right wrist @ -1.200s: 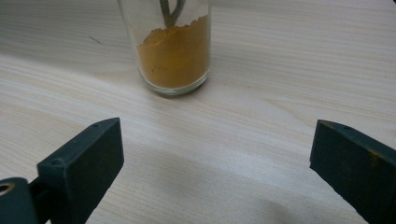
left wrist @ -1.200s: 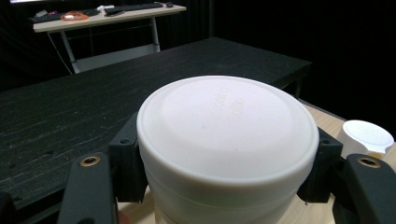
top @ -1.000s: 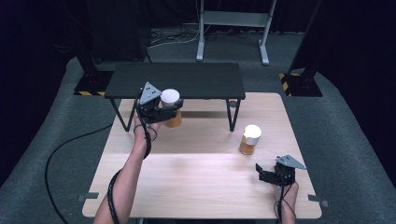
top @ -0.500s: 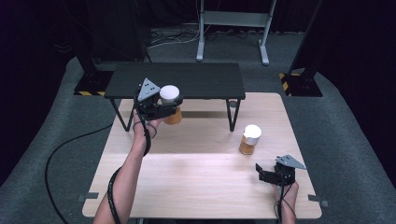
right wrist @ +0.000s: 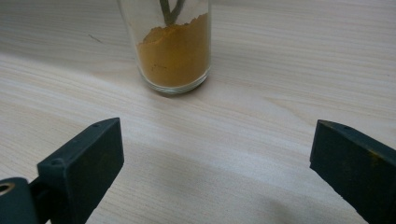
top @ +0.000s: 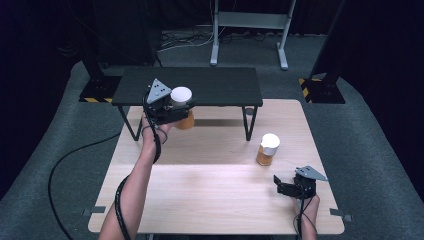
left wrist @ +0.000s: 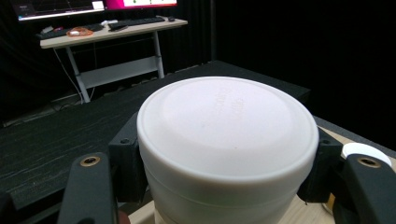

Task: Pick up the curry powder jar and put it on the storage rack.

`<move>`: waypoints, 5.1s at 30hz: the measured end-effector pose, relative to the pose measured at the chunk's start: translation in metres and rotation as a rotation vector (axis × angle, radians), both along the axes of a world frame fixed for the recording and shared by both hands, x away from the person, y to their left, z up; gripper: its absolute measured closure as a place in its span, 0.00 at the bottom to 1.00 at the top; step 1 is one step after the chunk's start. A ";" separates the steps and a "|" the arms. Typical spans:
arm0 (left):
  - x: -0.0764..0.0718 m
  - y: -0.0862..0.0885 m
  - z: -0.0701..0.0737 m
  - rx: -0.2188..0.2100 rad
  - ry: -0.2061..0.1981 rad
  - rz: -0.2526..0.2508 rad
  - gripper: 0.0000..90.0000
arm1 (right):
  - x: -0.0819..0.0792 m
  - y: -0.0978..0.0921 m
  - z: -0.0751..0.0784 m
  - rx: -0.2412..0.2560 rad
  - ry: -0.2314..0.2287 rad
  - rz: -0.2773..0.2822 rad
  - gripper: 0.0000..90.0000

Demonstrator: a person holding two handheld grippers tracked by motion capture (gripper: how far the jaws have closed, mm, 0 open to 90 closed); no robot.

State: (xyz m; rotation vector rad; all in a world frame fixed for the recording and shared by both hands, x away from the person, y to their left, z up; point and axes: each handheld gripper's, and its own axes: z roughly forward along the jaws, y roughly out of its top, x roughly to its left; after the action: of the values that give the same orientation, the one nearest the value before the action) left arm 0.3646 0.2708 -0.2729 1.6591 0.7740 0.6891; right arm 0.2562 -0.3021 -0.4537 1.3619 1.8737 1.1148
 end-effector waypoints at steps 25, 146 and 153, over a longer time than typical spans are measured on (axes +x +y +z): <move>0.018 -0.006 0.017 -0.004 -0.004 0.001 0.37 | 0.000 0.000 0.000 0.003 -0.002 -0.002 0.02; 0.026 -0.018 0.060 0.364 0.260 0.077 0.00 | 0.000 -0.001 0.000 0.001 0.000 0.008 0.02; 0.002 -0.012 0.014 0.413 0.304 0.080 0.00 | 0.000 0.000 0.000 -0.002 0.001 0.008 0.02</move>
State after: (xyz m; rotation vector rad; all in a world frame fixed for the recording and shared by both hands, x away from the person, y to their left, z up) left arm 0.3663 0.2583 -0.2590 2.1517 0.9634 0.6931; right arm 0.2567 -0.3023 -0.4534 1.3555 1.8820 1.1154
